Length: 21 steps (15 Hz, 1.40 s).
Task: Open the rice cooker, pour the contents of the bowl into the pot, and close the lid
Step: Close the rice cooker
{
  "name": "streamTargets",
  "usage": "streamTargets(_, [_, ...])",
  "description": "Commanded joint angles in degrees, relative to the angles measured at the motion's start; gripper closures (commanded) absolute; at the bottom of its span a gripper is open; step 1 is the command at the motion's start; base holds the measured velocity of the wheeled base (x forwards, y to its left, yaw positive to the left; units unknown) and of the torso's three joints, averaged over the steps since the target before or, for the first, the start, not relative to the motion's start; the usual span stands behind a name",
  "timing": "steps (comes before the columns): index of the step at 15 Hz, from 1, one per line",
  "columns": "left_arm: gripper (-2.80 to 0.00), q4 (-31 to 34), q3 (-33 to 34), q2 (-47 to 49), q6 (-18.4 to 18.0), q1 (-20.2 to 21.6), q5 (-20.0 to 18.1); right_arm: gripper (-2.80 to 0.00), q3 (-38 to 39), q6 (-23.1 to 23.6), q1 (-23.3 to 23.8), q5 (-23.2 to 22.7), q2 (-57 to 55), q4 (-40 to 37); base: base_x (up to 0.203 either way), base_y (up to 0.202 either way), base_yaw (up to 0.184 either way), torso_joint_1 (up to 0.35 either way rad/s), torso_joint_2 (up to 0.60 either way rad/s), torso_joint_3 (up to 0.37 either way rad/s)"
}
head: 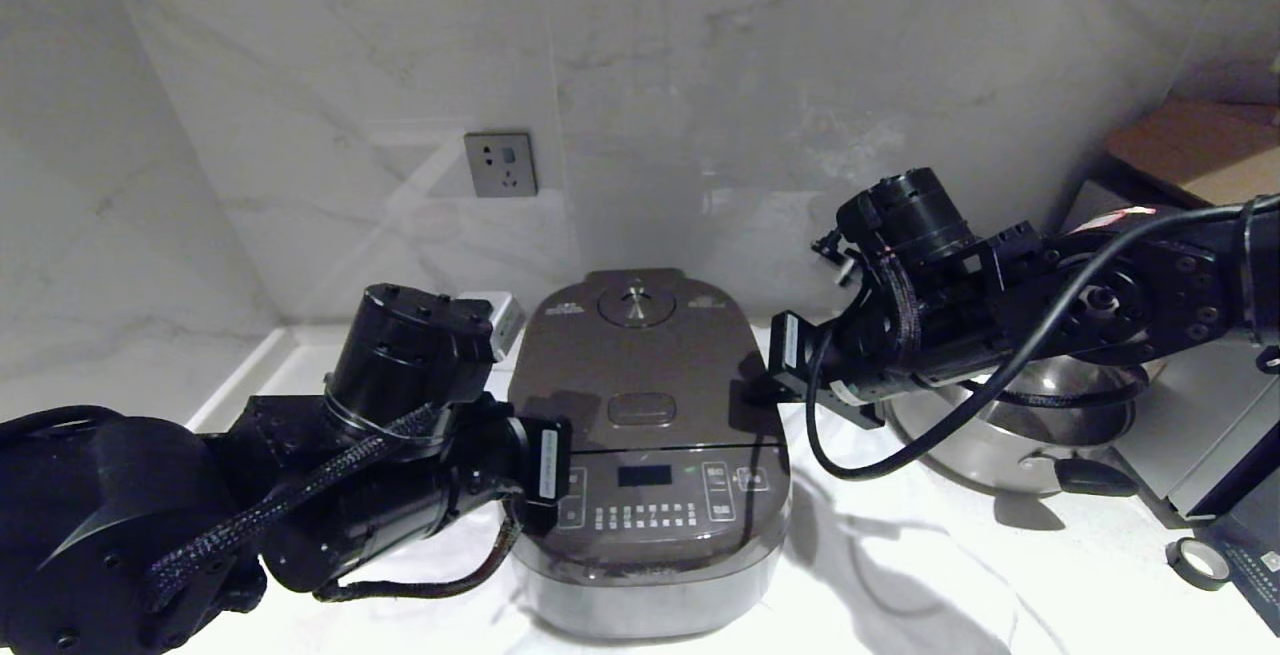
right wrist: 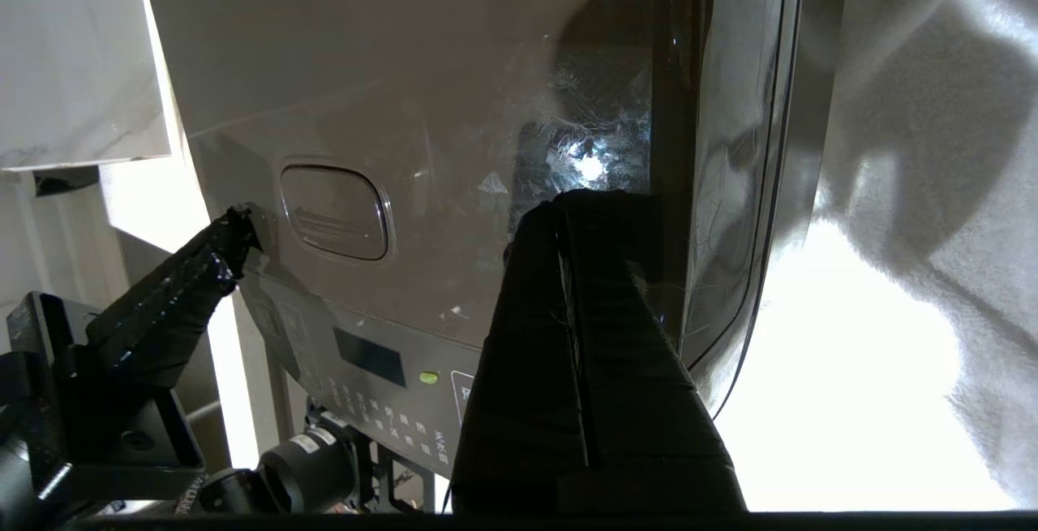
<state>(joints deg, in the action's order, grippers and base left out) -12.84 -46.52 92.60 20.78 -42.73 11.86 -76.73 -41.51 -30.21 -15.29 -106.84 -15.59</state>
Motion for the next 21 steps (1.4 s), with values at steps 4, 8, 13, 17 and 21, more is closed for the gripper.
streamTargets(4, [0.00, -0.02, 0.38, 2.38, 0.50, -1.50, 0.12, 0.00, 0.44, -0.59, 0.54, -0.09, -0.30, -0.23, 0.000, 0.000, 0.000, 0.000, 0.00, 0.000])
streamTargets(8, [0.00, -0.08, 0.03, 2.85, 1.19, -1.75, 0.23, 0.00, 0.44, -0.59, 0.76, -0.09, -0.32, -0.23, 0.000, 0.000, 0.000, 0.000, 0.00, 0.000])
streamTargets(13, [0.00, -0.08, -3.92, -0.16, 2.09, -0.49, 0.73, 0.00, -0.45, -0.68, 0.76, 0.00, 0.67, -0.23, 0.000, 0.000, 0.000, 0.000, 0.00, 0.000])
streamTargets(17, [0.00, -0.13, -6.87, -1.19, 2.24, 3.28, 0.75, 0.00, -2.41, -2.01, 0.76, 0.00, 1.35, -0.23, 0.000, 0.000, 0.000, 0.000, 0.00, 0.000])
streamTargets(21, [0.00, -0.08, -6.74, -1.19, 2.24, 3.79, 0.70, 0.00, -3.10, -2.70, 0.68, 0.02, 1.94, -0.23, 0.000, 0.000, 0.000, 0.000, 0.00, 0.000])
